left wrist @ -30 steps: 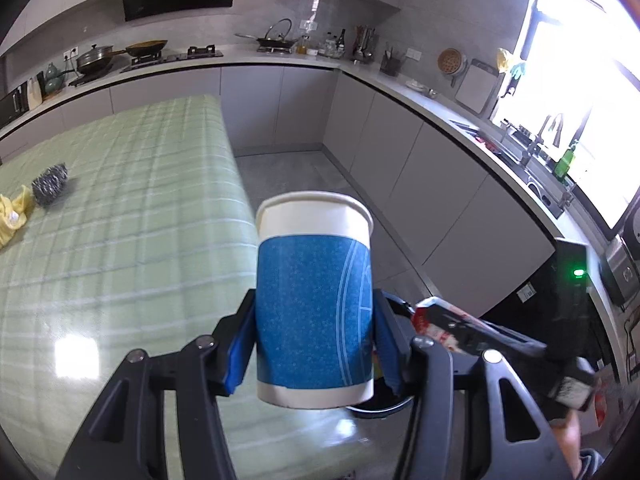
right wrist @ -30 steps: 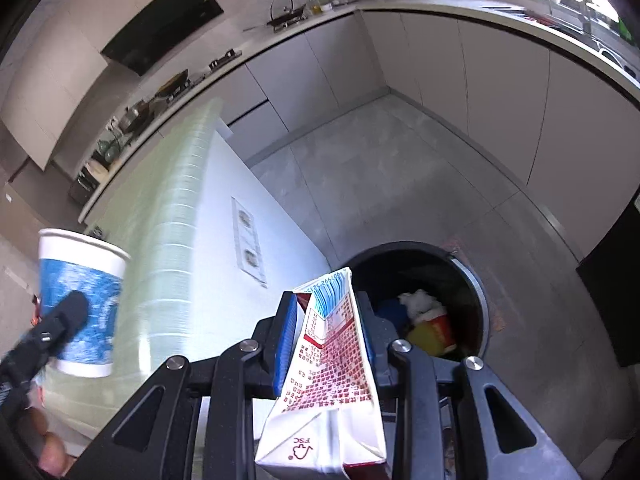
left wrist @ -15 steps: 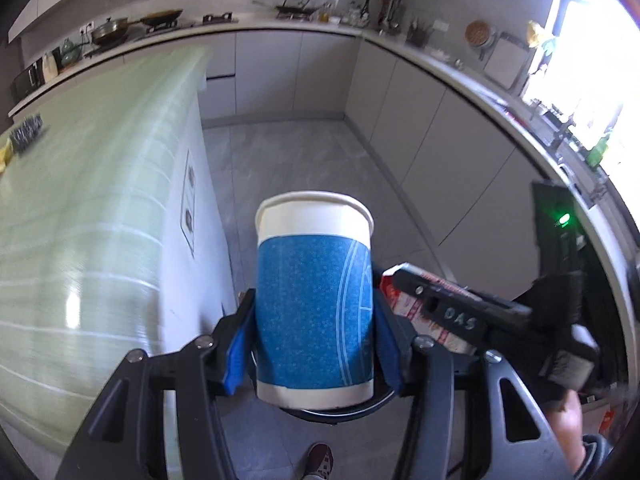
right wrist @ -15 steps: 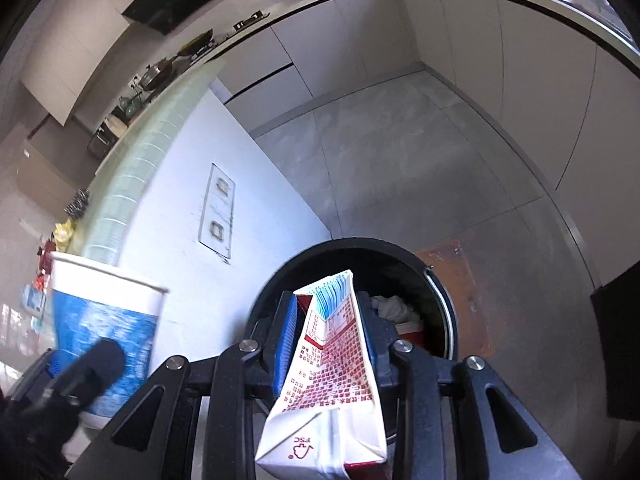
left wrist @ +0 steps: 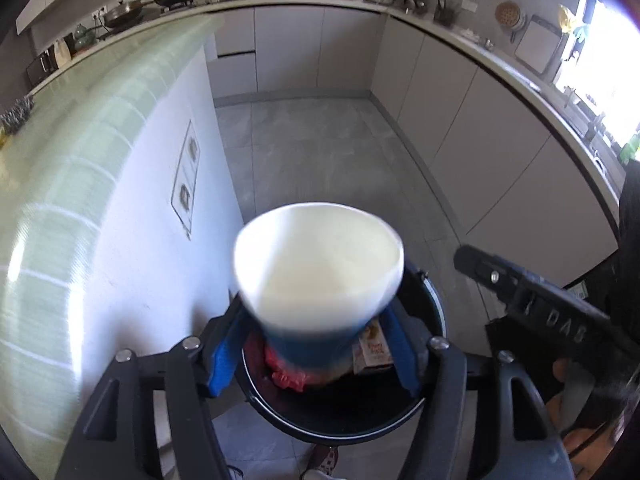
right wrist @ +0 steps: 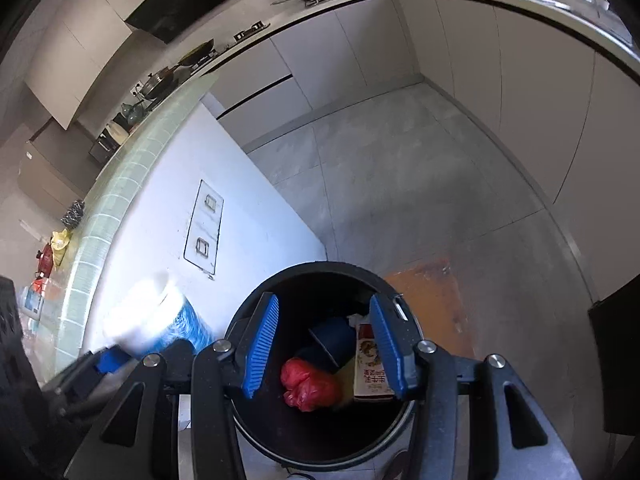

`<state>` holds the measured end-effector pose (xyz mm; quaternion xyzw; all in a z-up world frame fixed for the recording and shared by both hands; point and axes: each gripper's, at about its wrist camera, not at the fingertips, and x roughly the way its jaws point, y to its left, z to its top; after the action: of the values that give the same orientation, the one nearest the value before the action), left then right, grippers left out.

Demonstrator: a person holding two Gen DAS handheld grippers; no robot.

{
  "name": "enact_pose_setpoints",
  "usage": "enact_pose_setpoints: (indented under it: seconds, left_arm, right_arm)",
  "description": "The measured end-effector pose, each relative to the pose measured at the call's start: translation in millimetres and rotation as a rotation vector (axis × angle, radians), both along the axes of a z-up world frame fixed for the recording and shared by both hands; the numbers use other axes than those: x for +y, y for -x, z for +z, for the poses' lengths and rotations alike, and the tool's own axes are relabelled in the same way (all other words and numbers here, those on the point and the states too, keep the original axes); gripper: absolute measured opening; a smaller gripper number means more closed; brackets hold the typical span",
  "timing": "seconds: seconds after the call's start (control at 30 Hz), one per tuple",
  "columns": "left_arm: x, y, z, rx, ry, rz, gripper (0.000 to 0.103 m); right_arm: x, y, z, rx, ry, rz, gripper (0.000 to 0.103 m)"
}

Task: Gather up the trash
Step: 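Release the milk carton with the right tool while the left tool drops the blue cup into the bin, then move both open tools back over the yellow cloth and steel wool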

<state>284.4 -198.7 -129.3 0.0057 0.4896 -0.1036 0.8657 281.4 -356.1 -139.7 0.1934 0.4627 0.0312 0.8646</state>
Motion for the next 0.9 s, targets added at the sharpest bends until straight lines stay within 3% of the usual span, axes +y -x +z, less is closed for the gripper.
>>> enact_pose_setpoints:
  seconds: [0.17,0.4,0.67,0.9]
  left_arm:
    - [-0.1,5.8,14.9,-0.041,-0.022,-0.018,0.073]
    - [5.1,-0.9,17.2,-0.018,-0.029,-0.037,0.074]
    - [24.5,9.1,54.4,-0.056,0.029,-0.037,0.074]
    - [75.9,22.5,90.7,-0.082,0.035,-0.017,0.074]
  right_arm:
    - [-0.3,9.8,18.1,-0.013,-0.005,-0.008,0.051]
    - [-7.5,24.6,27.4,-0.014,-0.011,-0.058,0.051]
    - [1.7,39.0,40.8,0.012,-0.019,-0.094,0.052]
    - [40.7,43.8,79.9,0.013,0.042,-0.078,0.071]
